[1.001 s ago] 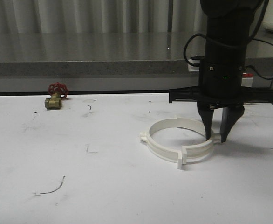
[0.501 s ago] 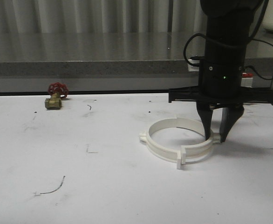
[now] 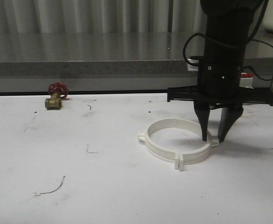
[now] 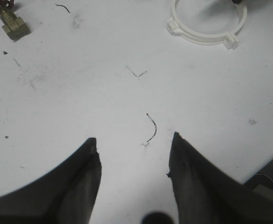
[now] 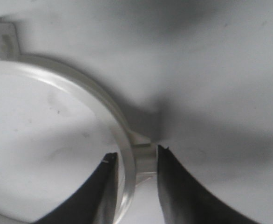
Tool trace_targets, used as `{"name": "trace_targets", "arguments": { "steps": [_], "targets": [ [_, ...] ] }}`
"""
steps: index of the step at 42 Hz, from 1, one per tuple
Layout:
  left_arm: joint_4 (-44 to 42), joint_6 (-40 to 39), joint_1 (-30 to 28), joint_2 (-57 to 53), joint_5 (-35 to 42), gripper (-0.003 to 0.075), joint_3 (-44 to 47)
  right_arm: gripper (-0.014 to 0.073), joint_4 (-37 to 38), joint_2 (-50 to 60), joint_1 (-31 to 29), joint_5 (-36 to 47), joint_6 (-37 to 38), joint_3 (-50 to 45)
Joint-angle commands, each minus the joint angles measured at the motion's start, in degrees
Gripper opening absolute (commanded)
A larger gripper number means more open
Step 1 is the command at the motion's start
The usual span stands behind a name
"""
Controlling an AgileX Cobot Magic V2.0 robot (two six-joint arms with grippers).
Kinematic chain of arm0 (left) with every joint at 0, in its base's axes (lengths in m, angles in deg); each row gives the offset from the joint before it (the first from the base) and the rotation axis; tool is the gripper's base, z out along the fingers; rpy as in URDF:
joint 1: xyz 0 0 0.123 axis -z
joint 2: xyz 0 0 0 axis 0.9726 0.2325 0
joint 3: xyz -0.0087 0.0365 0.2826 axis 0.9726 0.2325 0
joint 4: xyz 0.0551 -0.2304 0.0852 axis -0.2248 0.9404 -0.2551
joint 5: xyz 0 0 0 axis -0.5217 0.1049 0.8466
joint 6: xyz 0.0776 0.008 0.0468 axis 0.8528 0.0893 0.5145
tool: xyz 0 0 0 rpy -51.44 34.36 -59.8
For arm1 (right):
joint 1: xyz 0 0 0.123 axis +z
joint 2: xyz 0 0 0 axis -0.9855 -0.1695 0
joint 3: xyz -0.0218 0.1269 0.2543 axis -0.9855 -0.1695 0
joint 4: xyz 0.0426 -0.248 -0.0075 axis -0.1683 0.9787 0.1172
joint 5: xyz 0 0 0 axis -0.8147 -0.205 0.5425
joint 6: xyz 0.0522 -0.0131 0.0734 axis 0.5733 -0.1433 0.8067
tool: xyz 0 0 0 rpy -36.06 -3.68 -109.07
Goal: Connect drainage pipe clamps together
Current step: 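Press the held half against the other to close the ring, then open the right gripper and lift it away from the ring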
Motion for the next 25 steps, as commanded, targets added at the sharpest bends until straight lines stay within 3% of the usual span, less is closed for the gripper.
{"name": "trace_targets", "arguments": {
  "steps": [1,12,25],
  "targets": [
    [0.5,-0.2,-0.1,-0.2,3.4,0.0336,-1.4,0.0248,0.5,3.8,-0.2,-1.1,-0.2,1.7],
    [0.5,-0.2,-0.1,-0.2,3.4,0.0336,-1.4,0.0248,4.2,10.5,-0.2,-7.2,-2.6,1.8],
    [0.5,-0.2,-0.1,-0.2,3.4,0.0336,-1.4,0.0248,1.7,28.0,-0.2,-12.1,-28.5,0.4]
  ]
}}
